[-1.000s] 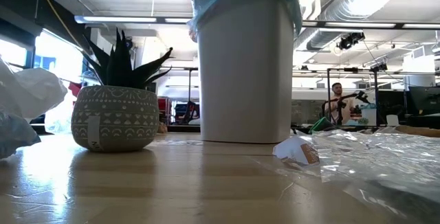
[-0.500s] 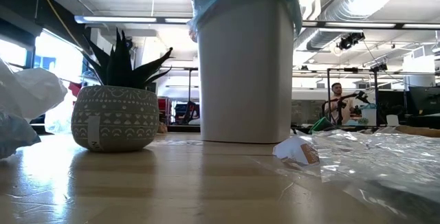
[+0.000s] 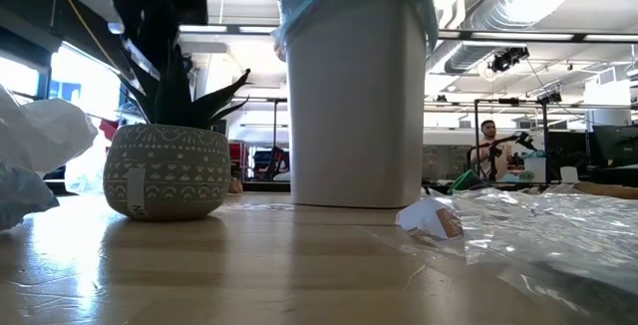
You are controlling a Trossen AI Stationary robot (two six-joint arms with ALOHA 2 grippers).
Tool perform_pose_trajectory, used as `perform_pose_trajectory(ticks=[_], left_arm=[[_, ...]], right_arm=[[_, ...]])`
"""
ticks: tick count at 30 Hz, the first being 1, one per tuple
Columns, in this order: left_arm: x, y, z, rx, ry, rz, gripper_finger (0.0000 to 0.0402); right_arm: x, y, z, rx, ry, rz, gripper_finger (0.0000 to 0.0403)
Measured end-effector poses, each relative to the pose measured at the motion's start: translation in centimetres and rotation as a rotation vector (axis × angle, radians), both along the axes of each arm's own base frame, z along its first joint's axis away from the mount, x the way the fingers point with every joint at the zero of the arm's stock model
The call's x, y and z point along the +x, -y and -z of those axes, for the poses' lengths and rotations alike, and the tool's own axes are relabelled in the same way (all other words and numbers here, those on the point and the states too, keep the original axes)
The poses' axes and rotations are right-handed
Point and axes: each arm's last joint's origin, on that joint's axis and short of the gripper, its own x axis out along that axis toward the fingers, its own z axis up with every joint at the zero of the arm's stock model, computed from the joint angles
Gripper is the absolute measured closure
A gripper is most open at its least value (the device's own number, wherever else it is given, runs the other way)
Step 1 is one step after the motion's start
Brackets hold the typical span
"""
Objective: Place trash/remove bag and relplace
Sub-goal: Put the transparent plastic into the trash bin
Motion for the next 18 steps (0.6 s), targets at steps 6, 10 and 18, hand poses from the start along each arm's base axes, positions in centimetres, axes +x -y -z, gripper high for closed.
perform_pose_trajectory(ticks=[6,10,18], left_arm=[[-0.2,-0.1,4.2,-0.023,-0.066,0.008,0.0241],[-0.2,0.2,5.9,-0.032,-0.1,0.057,0.0241],[0.7,2.0,8.6,-0.087,-0.078,0.21,0.0241]], right_arm=[[0.1,0.1,0.0,0.001,0.001,0.005,0.0275],[0.1,0.1,0.0,0.002,0.002,0.004,0.0275],[0.1,0.1,0.0,0.002,0.002,0.005,0.0275]])
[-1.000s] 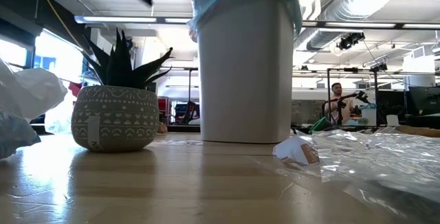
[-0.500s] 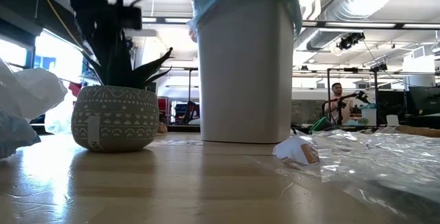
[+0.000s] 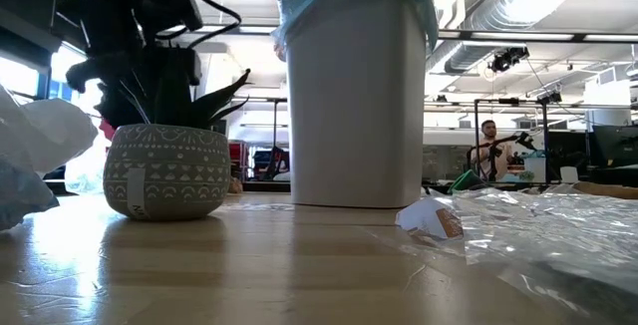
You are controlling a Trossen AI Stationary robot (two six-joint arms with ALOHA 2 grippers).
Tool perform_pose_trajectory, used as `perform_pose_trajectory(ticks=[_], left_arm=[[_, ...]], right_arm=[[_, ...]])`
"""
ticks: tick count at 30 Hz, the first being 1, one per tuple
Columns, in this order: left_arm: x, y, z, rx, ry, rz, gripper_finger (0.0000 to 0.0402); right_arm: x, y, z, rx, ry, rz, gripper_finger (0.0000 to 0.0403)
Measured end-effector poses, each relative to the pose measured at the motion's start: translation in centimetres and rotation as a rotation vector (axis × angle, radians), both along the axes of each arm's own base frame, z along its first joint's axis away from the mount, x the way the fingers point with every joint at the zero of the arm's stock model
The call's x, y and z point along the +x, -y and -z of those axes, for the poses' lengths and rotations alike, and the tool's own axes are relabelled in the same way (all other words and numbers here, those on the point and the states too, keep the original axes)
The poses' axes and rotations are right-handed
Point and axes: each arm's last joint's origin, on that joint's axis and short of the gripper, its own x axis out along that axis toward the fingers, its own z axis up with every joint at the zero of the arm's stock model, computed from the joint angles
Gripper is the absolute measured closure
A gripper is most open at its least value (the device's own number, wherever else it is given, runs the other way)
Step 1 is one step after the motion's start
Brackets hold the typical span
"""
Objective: Place trash/remove bag and relplace
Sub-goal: Put the transparent plastic into the trash bin
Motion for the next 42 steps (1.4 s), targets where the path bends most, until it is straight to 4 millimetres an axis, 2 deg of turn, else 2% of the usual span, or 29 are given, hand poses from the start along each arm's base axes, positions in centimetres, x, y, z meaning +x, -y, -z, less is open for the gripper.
perform_pose_trajectory(ticks=[8,16,20,23,33,42], left_arm=[[1.4,1.0,2.1,0.041,-0.056,0.073,0.0256],[2.7,1.0,4.3,0.065,-0.107,0.082,0.0308],[2.9,1.0,4.6,0.085,-0.105,0.094,0.0354],[2.7,0.8,4.2,0.11,-0.088,0.095,0.0393],[1.3,-1.3,1.5,0.205,-0.033,0.023,0.0401],[1.0,-2.6,-3.5,0.321,0.103,-0.04,0.0401]], right_arm=[[0.0,0.0,0.0,0.005,0.002,0.002,0.0275],[0.0,0.0,0.0,0.009,0.003,0.005,0.0275],[0.0,0.0,0.0,0.015,0.005,0.007,0.0275],[0.0,0.0,0.0,0.015,0.005,0.008,0.0275],[0.0,0.0,0.0,0.013,0.004,0.008,0.0275],[0.2,0.2,0.0,0.014,0.005,0.015,0.0275]])
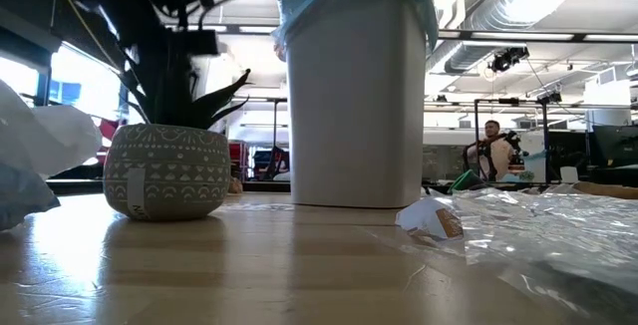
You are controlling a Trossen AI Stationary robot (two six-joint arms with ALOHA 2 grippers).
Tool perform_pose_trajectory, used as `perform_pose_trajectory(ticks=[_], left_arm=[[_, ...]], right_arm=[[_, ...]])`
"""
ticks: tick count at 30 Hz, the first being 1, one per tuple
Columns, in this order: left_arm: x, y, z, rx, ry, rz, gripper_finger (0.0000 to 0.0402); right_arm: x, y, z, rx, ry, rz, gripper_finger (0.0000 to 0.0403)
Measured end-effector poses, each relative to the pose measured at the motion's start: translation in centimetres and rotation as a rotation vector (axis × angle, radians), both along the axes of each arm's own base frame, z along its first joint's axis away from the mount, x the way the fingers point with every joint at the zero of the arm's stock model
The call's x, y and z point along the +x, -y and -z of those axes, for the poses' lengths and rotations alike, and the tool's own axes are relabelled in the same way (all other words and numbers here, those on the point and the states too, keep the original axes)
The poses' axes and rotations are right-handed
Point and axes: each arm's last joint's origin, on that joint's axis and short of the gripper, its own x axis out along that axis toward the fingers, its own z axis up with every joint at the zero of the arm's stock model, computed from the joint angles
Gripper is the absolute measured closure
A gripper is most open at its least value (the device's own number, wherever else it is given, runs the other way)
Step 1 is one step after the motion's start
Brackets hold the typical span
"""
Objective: Place trash/remove bag and relplace
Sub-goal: Put the transparent plastic into the trash bin
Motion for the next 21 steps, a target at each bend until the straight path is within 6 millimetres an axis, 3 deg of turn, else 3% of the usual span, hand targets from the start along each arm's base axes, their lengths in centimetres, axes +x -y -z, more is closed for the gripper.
perform_pose_trajectory(ticks=[13,21], left_arm=[[-1.6,-0.3,-10.5,0.138,0.347,-0.034,0.0402],[-1.7,-0.1,-19.0,0.216,0.786,0.031,0.0401]], right_arm=[[0.3,0.3,0.0,0.001,-0.016,-0.006,0.0275],[0.5,0.5,0.1,-0.001,-0.021,-0.004,0.0275]])
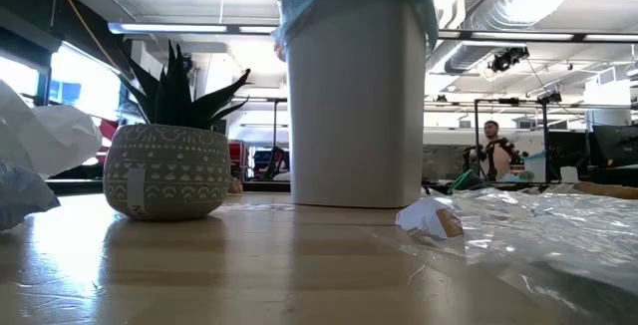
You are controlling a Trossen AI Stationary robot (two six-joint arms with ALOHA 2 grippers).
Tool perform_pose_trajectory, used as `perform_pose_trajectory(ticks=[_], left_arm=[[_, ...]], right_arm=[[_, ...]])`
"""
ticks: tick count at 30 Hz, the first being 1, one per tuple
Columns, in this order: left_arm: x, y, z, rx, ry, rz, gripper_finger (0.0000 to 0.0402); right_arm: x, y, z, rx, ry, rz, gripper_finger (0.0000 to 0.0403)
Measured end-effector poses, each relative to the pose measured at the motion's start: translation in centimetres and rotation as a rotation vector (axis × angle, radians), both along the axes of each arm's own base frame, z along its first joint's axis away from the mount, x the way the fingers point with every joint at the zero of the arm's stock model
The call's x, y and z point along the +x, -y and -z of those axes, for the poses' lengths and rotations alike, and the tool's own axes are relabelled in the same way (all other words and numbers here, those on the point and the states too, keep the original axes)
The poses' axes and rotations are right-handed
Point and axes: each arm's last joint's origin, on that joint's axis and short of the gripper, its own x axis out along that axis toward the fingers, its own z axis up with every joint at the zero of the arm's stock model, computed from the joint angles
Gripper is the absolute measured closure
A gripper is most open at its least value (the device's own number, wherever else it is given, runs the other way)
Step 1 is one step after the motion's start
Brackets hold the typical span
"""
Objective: Place trash/remove bag and relplace
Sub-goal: Put the transparent plastic into the trash bin
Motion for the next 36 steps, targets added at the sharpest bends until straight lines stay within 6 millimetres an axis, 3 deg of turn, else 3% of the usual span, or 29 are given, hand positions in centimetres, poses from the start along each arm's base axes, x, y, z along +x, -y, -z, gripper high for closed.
perform_pose_trajectory(ticks=[3,7,14,20,28,36], left_arm=[[1.0,0.0,-2.2,0.046,0.143,0.07,0.0401],[3.8,-0.5,-3.4,0.092,0.183,0.122,0.0401],[10.8,-2.3,-1.8,0.07,0.081,0.143,0.0401],[14.6,-3.3,-1.4,0.095,-0.009,0.148,0.0401],[18.0,-3.9,-0.1,0.041,-0.139,0.163,0.0401],[18.9,-4.1,1.1,0.015,-0.23,0.121,0.0392]], right_arm=[[0.2,0.2,0.0,0.001,0.002,0.008,0.0275],[0.5,0.5,-0.1,-0.003,0.008,0.022,0.0275],[0.7,0.7,-0.2,-0.01,0.025,0.037,0.0275],[0.7,0.2,0.0,0.0,0.041,0.034,0.0275],[1.3,-0.7,2.0,0.0,0.027,0.029,0.0275],[1.6,-1.0,2.5,0.019,0.037,0.024,0.0275]])
